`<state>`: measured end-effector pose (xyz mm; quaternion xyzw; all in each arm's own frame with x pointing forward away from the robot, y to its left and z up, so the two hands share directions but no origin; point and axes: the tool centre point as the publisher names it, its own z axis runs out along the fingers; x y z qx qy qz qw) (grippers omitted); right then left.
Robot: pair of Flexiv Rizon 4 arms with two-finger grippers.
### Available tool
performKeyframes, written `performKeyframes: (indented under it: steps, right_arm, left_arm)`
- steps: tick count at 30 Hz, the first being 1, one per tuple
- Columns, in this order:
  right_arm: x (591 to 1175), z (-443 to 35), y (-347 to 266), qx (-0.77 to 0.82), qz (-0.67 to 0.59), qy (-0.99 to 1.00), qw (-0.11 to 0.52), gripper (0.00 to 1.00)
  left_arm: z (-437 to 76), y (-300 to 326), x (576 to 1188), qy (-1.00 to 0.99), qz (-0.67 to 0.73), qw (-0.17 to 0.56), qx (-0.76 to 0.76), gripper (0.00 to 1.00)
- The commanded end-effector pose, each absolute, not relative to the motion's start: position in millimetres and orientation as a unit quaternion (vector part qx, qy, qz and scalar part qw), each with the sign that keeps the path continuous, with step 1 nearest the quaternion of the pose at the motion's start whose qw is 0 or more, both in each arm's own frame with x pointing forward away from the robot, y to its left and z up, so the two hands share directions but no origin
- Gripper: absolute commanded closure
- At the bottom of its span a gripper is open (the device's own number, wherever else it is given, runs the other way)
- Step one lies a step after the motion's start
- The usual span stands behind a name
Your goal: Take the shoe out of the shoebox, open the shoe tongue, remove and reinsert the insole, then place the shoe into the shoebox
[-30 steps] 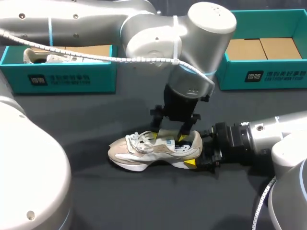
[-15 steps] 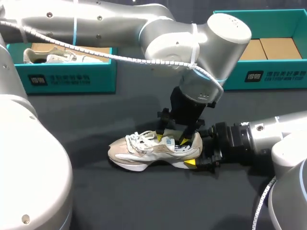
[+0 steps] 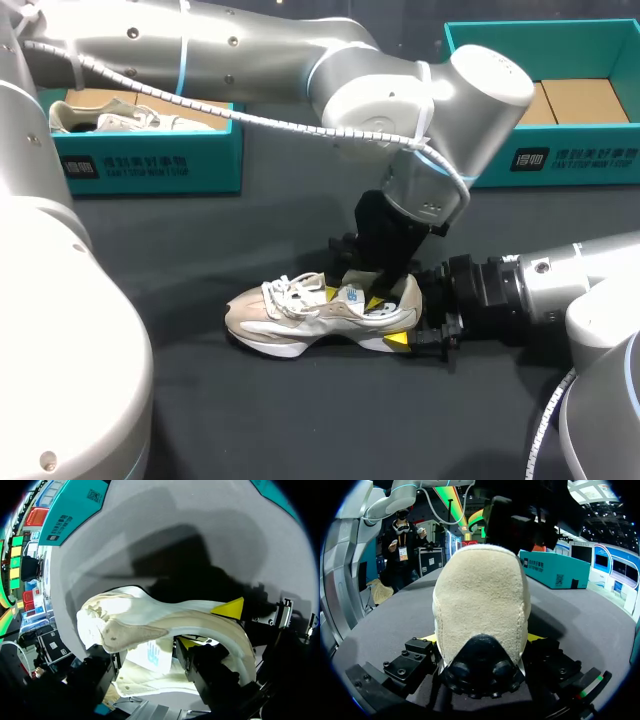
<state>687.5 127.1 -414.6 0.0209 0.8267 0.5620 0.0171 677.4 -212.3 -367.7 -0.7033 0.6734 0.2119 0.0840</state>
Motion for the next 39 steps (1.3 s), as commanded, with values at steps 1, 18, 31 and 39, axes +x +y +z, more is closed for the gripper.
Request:
performKeyframes:
  steps: [1, 18, 31, 39]
  right_arm:
    - [689, -417, 129, 0.021, 0.560, 0.828, 0.017, 1.00]
    - [689, -417, 129, 0.021, 0.560, 0.828, 0.017, 1.00]
    - [689, -417, 129, 0.021, 0.560, 0.828, 0.017, 1.00]
    - [689, -417, 129, 0.021, 0.560, 0.828, 0.017, 1.00]
  left_arm:
    - [-367, -214, 672, 0.664, 0.218, 0.095, -0.709, 0.42]
    - [-349, -192, 666, 0.666, 0.245, 0.113, -0.695, 0.51]
    - [-330, -180, 662, 0.670, 0.235, 0.110, -0.695, 0.56]
    - [-318, -169, 658, 0.672, 0.215, 0.104, -0.700, 0.63]
